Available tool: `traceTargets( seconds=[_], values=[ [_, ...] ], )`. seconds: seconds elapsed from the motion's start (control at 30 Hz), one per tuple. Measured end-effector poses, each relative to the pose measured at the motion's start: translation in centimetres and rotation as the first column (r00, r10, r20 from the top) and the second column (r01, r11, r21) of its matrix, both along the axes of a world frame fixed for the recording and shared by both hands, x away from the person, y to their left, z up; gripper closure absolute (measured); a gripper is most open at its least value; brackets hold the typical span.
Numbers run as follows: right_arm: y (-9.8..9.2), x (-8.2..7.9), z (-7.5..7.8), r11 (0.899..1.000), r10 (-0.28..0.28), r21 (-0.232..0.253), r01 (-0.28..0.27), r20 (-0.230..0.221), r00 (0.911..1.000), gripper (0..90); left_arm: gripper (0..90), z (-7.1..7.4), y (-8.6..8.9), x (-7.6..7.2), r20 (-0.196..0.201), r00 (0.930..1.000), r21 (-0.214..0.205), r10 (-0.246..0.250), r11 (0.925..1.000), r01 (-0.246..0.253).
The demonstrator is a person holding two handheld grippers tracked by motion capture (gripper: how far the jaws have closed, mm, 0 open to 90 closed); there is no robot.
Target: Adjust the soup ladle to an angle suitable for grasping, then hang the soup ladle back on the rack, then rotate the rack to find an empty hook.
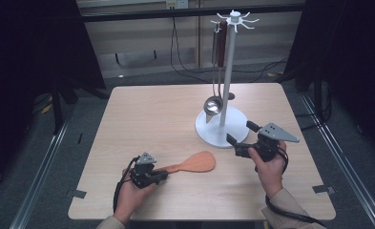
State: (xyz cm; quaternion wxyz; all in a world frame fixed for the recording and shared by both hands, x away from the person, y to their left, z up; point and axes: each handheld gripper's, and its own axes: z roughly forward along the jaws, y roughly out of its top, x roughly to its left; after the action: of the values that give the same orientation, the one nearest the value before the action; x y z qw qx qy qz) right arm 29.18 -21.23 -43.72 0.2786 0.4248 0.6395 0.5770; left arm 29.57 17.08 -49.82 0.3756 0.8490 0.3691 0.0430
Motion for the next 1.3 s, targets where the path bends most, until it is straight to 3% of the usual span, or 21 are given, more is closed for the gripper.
traceTargets(
  seconds=[0.33, 0.47, 0.57, 0.6, 0.63, 0.67, 0.8, 0.87, 0.97, 1.0, 1.07, 1.1, 1.13, 1.17, 1.2, 1.3],
  values=[
    [-1.1, -0.9, -0.1, 0.999, -0.028, -0.017, 0.028, -0.003, 0.9996, 7.6, 85.9, -0.2, -0.5, 1.6, 0.021, 0.9991, -0.002, 0.038, 0.9993, -0.038],
    [-1.7, -1.2, -0.2, 0.999, -0.043, -0.021, 0.043, -0.003, 0.9991, 7.8, 86.4, -0.2, -0.8, 2.0, 0.033, 0.9988, 0.016, 0.036, 0.9992, -0.037],
    [-2.1, -1.5, -0.3, 0.998, -0.054, -0.023, 0.054, -0.008, 0.9985, 7.8, 86.5, -0.3, -1.2, 2.2, 0.036, 0.9978, -0.01, 0.057, 0.9984, -0.056],
    [-2.2, -1.5, -0.3, 0.998, -0.056, -0.023, 0.055, -0.01, 0.9984, 7.8, 86.5, -0.2, -1.1, 2.4, 0.041, 0.9984, 0.021, 0.038, 0.999, -0.039],
    [-2.3, -1.6, -0.4, 0.998, -0.058, -0.024, 0.058, -0.012, 0.9982, 7.8, 86.5, -0.3, -1.3, 2.4, 0.039, 0.9976, -0.009, 0.057, 0.9983, -0.057],
    [-2.3, -1.7, -0.4, 0.998, -0.059, -0.026, 0.058, -0.015, 0.9982, 7.9, 86.5, -0.2, -1.2, 2.6, 0.042, 0.9984, 0.019, 0.038, 0.9991, -0.039],
    [-2.5, -2.0, -0.5, 0.997, -0.062, -0.045, 0.061, -0.02, 0.9979, 7.9, 86.5, -0.4, -1.6, 2.8, 0.051, 0.9976, 0.003, 0.046, 0.9989, -0.046],
    [-2.6, -2.1, -0.6, 0.997, -0.065, -0.044, 0.064, -0.02, 0.9977, 7.9, 86.5, -0.3, -1.6, 2.9, 0.053, 0.9981, 0.022, 0.031, 0.9993, -0.032],
    [-2.7, -2.2, -0.6, 0.997, -0.066, -0.051, 0.064, -0.024, 0.9976, 7.9, 86.6, -0.3, -1.8, 3.1, 0.058, 0.9979, 0.018, 0.029, 0.9994, -0.031],
    [-2.8, -2.2, -0.7, 0.997, -0.066, -0.053, 0.064, -0.024, 0.9976, 7.9, 86.5, -0.4, -2.0, 3.1, 0.058, 0.9972, 0.0, 0.046, 0.9989, -0.046],
    [-2.8, -2.3, -0.6, 0.996, -0.068, -0.052, 0.067, -0.024, 0.9974, 7.9, 86.5, -0.4, -2.0, 3.2, 0.061, 0.9975, 0.013, 0.035, 0.9993, -0.036],
    [-2.9, -2.4, -0.6, 0.996, -0.066, -0.06, 0.065, -0.022, 0.9976, 7.9, 86.5, -0.4, -2.3, 3.2, 0.057, 0.9966, -0.011, 0.059, 0.9982, -0.059],
    [-2.9, -2.4, -0.7, 0.996, -0.069, -0.057, 0.067, -0.023, 0.9974, 7.9, 86.5, -0.4, -2.3, 3.2, 0.055, 0.9968, -0.013, 0.058, 0.9983, -0.058],
    [-2.9, -2.4, -0.7, 0.996, -0.068, -0.056, 0.066, -0.025, 0.9974, 7.9, 86.5, -0.4, -2.1, 3.4, 0.057, 0.9978, 0.01, 0.033, 0.9994, -0.034],
    [-3.0, -2.5, -0.7, 0.996, -0.072, -0.057, 0.07, -0.031, 0.9969, 7.9, 86.5, -0.5, -2.3, 3.4, 0.054, 0.9968, -0.02, 0.059, 0.9981, -0.058],
    [-3.1, -2.6, -0.6, 0.996, -0.076, -0.057, 0.074, -0.026, 0.9968, 7.9, 86.6, -0.5, -2.2, 3.6, 0.055, 0.9974, -0.011, 0.047, 0.9989, -0.046]
  ],
)
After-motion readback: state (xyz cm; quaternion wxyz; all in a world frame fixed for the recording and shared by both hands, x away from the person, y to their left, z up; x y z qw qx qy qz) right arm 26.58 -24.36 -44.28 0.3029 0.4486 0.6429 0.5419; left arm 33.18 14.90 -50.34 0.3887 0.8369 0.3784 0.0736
